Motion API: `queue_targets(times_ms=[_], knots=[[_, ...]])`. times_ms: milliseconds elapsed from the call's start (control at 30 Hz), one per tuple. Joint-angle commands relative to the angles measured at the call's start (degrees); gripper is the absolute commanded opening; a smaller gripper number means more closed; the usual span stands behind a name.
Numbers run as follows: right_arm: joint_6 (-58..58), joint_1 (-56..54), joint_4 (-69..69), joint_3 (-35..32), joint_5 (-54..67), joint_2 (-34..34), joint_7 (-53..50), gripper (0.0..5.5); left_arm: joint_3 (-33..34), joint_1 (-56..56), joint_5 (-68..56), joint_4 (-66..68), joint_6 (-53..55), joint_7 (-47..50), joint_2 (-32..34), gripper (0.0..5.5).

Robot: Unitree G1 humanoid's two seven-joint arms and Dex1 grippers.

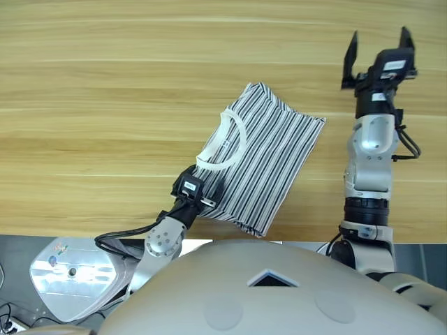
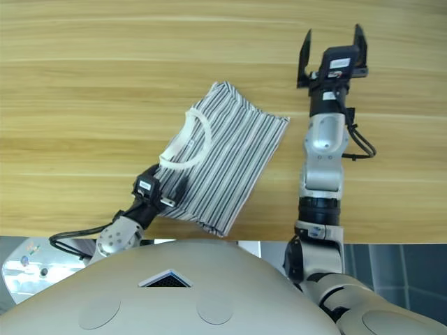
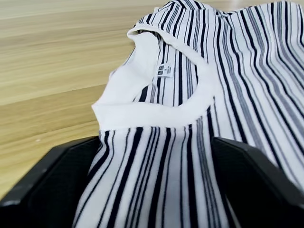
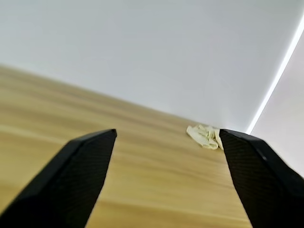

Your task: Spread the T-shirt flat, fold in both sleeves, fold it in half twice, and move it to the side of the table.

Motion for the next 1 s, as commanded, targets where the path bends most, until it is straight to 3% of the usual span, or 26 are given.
queue_targets(times_ms=[33, 133, 233, 300, 400, 667, 1000], knots=[[2.49, 9.71, -4.85, 2.22, -4.20, -6.71, 6.25, 4.01, -1.15, -2.83, -0.57, -1.18, -4.83, 0.72, -1.74, 4.30], [0.78, 22.65, -11.02, 1.83, -6.22, -15.99, 14.80, 4.01, -0.82, -3.54, -1.41, -5.16, -10.51, 0.27, -1.54, 4.30], [-5.10, 33.64, -11.85, -2.80, -5.16, -23.84, 20.36, 4.01, -2.88, -2.41, -3.03, -9.13, -16.96, -2.00, 0.14, 4.30], [-10.20, 39.04, -11.63, -4.70, -3.64, -27.10, 23.15, 4.01, -2.90, -2.89, -4.55, -10.38, -19.97, -3.59, 1.49, 4.30], [-16.11, 42.09, -10.84, -1.14, -3.33, -28.90, 26.88, 4.01, -2.15, -4.94, -6.21, -10.11, -23.11, -5.51, 2.88, 4.30], [-9.43, 13.55, 1.81, 11.45, -7.90, -19.01, 24.53, 4.01, -1.35, -10.81, -8.18, -0.68, -24.79, -3.57, -1.27, 4.30], [-9.46, -16.98, 33.25, 14.98, -9.91, -8.20, 13.92, 4.01, 2.31, -12.57, -10.46, 7.67, -28.03, -3.95, -1.96, 4.30]])
